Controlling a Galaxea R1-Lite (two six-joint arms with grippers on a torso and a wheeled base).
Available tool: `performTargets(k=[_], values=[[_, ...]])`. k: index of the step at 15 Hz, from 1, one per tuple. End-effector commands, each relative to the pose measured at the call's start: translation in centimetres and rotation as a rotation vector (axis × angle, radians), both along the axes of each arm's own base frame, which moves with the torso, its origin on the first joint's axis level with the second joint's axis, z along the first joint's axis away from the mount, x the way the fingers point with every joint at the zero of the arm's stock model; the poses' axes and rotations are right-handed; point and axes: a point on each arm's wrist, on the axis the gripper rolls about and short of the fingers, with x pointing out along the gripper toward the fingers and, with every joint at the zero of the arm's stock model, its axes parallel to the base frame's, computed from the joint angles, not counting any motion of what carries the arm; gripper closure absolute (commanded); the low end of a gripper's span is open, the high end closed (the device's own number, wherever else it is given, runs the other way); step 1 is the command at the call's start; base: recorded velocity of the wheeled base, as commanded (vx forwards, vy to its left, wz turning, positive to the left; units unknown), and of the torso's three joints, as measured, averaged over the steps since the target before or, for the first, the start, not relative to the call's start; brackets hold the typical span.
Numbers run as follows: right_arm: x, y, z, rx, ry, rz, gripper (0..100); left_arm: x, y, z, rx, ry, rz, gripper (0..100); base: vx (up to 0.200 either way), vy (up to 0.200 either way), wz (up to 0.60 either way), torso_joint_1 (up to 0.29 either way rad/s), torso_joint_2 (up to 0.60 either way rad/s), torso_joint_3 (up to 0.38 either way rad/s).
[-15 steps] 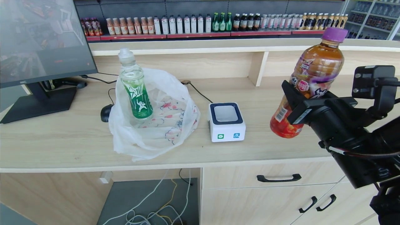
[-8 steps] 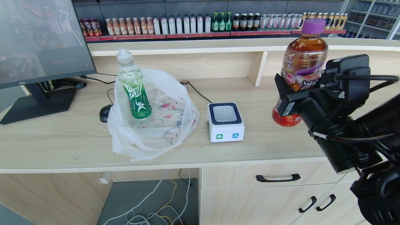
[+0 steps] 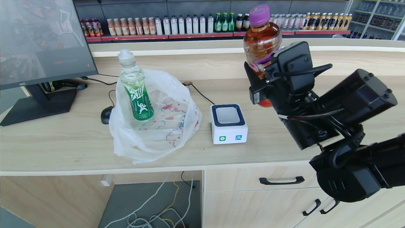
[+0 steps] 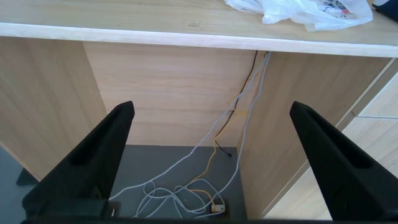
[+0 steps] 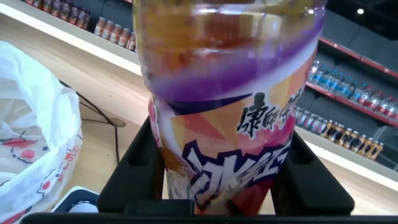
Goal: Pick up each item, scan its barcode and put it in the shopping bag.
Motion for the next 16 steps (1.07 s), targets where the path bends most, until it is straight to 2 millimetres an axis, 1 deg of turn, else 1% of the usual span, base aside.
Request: performTargets(k=[1,4,6,7,10,13,16], values=[[0.2,0.7,-0.3,-0.027,-0.007,0.015,100,0.0,0.0,0.0,0.000,-0.001,-0.001,0,0.000,0.000,0.00,0.000,0.00,0.000],[0.1,1.3,0.0,-0.132,-0.085,0.098,100,0.0,0.0,0.0,0.000,-0.001,-0.001,0,0.000,0.000,0.00,0.000,0.00,0.000],[0.6,2.0,0.0,-0.174,-0.114,0.137,100,0.0,0.0,0.0,0.000,-0.001,-0.001,0,0.000,0.000,0.00,0.000,0.00,0.000],[0.4,2.7,0.1,-0.190,-0.121,0.166,100,0.0,0.0,0.0,0.000,-0.001,0.001,0,0.000,0.000,0.00,0.000,0.00,0.000],[0.2,3.8,-0.6,-0.299,-0.171,0.258,100,0.0,0.0,0.0,0.000,-0.001,0.001,0,0.000,0.000,0.00,0.000,0.00,0.000],[0.2,4.3,-1.4,-0.370,-0.203,0.324,100,0.0,0.0,0.0,0.000,-0.001,-0.001,0,0.000,0.000,0.00,0.000,0.00,0.000],[0.3,4.4,-1.7,-0.438,-0.211,0.362,100,0.0,0.0,0.0,0.000,-0.001,0.001,0,0.000,0.000,0.00,0.000,0.00,0.000]])
